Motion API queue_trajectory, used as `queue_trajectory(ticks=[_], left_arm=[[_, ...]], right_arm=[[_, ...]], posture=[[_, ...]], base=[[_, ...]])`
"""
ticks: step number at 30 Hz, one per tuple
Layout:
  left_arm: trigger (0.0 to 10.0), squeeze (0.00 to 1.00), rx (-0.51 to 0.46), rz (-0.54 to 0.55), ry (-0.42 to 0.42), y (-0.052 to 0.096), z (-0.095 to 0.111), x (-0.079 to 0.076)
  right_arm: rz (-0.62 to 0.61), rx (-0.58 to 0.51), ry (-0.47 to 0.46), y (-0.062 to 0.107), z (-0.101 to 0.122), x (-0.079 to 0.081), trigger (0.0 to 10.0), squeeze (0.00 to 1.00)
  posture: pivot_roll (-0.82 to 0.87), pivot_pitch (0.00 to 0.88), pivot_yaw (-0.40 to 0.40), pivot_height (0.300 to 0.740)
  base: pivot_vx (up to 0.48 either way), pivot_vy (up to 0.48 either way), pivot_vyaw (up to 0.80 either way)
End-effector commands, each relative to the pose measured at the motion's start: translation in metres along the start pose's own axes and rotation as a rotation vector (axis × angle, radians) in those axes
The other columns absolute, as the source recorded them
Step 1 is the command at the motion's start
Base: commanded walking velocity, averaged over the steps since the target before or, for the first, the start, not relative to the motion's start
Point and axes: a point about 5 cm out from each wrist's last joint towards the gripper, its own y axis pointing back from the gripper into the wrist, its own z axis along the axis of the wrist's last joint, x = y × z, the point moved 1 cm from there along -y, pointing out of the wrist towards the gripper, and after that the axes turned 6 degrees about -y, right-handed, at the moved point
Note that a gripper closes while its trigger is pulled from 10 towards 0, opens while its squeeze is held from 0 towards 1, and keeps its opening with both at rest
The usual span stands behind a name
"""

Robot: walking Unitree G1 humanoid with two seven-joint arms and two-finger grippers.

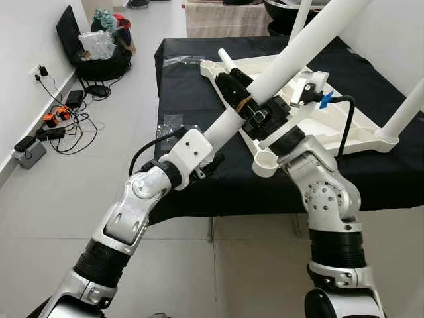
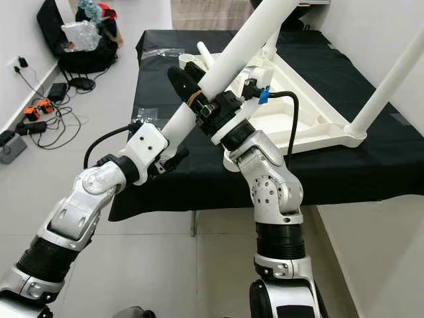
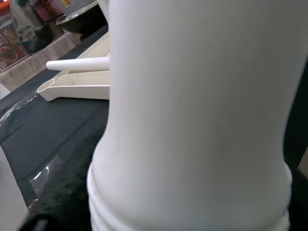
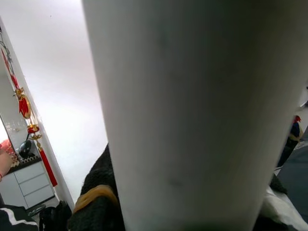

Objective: Building children table

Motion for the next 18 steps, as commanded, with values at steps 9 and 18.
queue_trajectory(ticks=[9,18], left_arm=[[10.0,0.34,0.051,0.013,-0.029,0.011,-0.011,0.007],[10.0,0.0,0.148,0.176,-0.061,0.046,-0.032,0.05]], right_arm=[[0.001,-0.019,0.016,-0.005,0.006,0.0,0.0,0.0],[-0.183,-0.056,0.16,0.001,0.024,-0.032,0.0,0.0]], posture=[[0.05,0.085,-0.026,0.74],[0.05,0.085,-0.028,0.74]], base=[[0.0,0.0,0.0],[0.0,0.0,0.0]])
